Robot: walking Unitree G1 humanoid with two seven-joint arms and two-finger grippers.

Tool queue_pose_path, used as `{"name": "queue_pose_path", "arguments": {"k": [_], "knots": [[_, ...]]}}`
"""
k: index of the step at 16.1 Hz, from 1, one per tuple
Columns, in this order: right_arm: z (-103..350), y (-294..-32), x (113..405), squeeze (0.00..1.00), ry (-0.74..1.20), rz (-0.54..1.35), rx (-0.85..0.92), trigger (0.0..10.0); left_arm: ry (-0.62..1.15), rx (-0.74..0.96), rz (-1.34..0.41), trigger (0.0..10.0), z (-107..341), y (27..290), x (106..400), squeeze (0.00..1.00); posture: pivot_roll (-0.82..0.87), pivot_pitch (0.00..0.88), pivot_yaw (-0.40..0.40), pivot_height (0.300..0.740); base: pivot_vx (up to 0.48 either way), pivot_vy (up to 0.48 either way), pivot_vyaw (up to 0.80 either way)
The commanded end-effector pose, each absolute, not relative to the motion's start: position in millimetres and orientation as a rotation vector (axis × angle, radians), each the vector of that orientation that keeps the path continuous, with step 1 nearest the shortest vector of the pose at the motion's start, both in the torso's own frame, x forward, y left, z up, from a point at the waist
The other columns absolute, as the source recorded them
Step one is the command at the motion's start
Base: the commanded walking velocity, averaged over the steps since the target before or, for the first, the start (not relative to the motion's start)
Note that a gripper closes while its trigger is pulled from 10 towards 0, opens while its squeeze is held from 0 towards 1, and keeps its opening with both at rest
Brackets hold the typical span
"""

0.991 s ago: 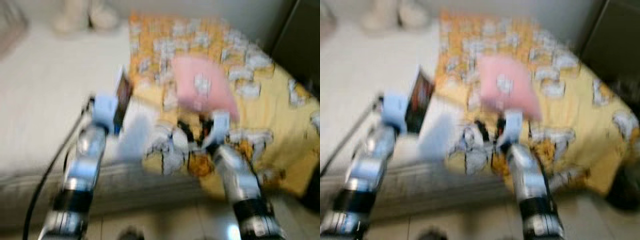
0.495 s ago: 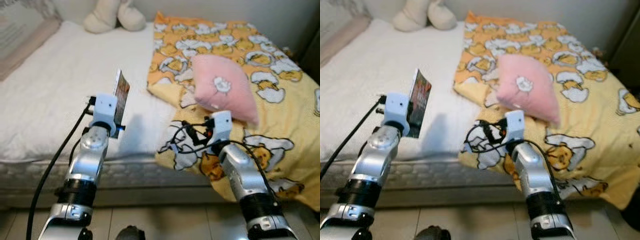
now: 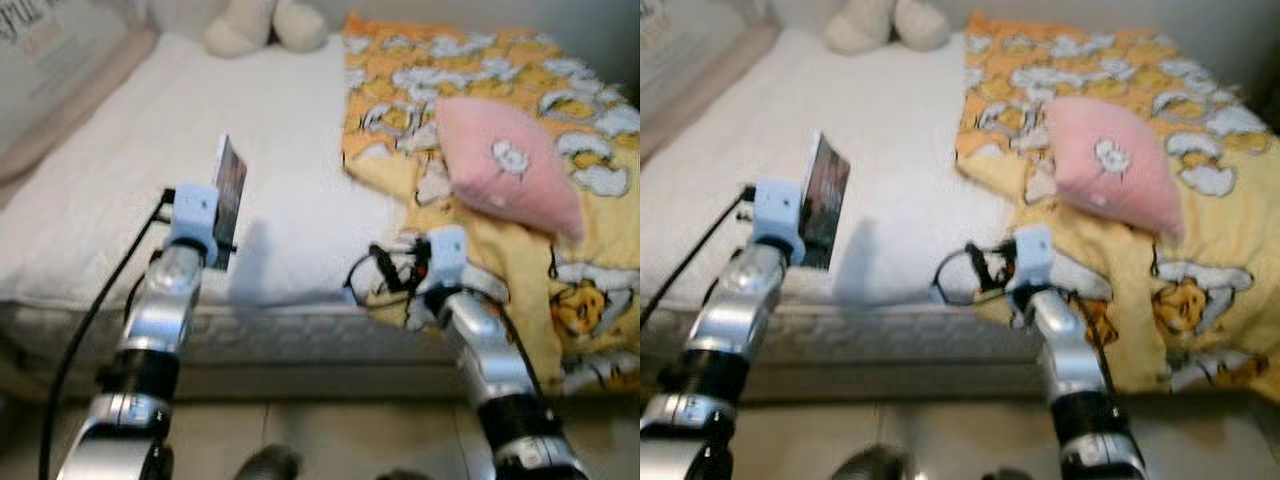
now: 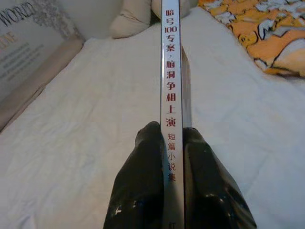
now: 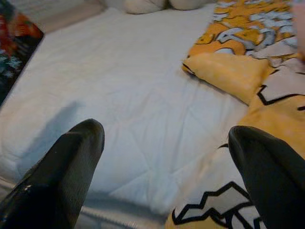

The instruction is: Clean up the room

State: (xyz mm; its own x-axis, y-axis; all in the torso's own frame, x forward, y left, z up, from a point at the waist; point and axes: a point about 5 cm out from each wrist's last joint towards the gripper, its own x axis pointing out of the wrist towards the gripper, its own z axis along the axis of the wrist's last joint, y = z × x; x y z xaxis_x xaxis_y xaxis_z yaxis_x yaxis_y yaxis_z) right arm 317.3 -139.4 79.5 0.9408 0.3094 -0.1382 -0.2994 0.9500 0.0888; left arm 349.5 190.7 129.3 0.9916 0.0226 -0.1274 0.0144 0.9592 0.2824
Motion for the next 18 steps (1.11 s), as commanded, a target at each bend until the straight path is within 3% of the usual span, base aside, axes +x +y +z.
{"name": "queue_pose_path", "arguments": {"k": [1,6,8,9,13,15,18], "knots": [[88,-132,320,0.0,0.107,0.323,0.066,10.0,0.066,0.292,0.014,10.0,145,196,355,0.0,-0.1,0.0,0.033,0.74,0.0,0.48,0.0],[91,-133,318,0.0,0.069,0.29,0.042,10.0,0.072,0.291,0.02,10.0,142,201,357,0.0,-0.11,0.0,0.031,0.74,0.0,0.48,0.0],[106,-142,314,0.0,-0.043,0.208,-0.008,10.0,0.055,0.268,0.018,10.0,139,203,354,0.0,-0.11,0.0,0.034,0.74,0.0,0.48,0.0],[122,-149,293,0.0,-0.16,0.183,-0.068,10.0,-0.058,0.129,-0.011,10.0,148,206,336,0.0,-0.11,0.0,0.033,0.74,0.0,0.48,0.0],[108,-156,246,0.0,-0.082,0.236,-0.074,10.0,-0.056,0.166,-0.123,10.0,140,194,287,0.0,-0.09,0.0,0.008,0.74,0.0,0.48,0.0],[96,-159,245,0.0,-0.03,0.231,-0.074,10.0,-0.015,0.153,-0.101,10.0,136,184,292,0.0,-0.08,0.0,0.001,0.74,0.0,0.0,0.0],[106,-141,263,0.0,-0.064,0.275,-0.079,10.0,-0.082,0.148,-0.077,10.0,151,178,311,0.0,-0.08,0.0,0.003,0.74,0.32,0.0,0.0]]}}
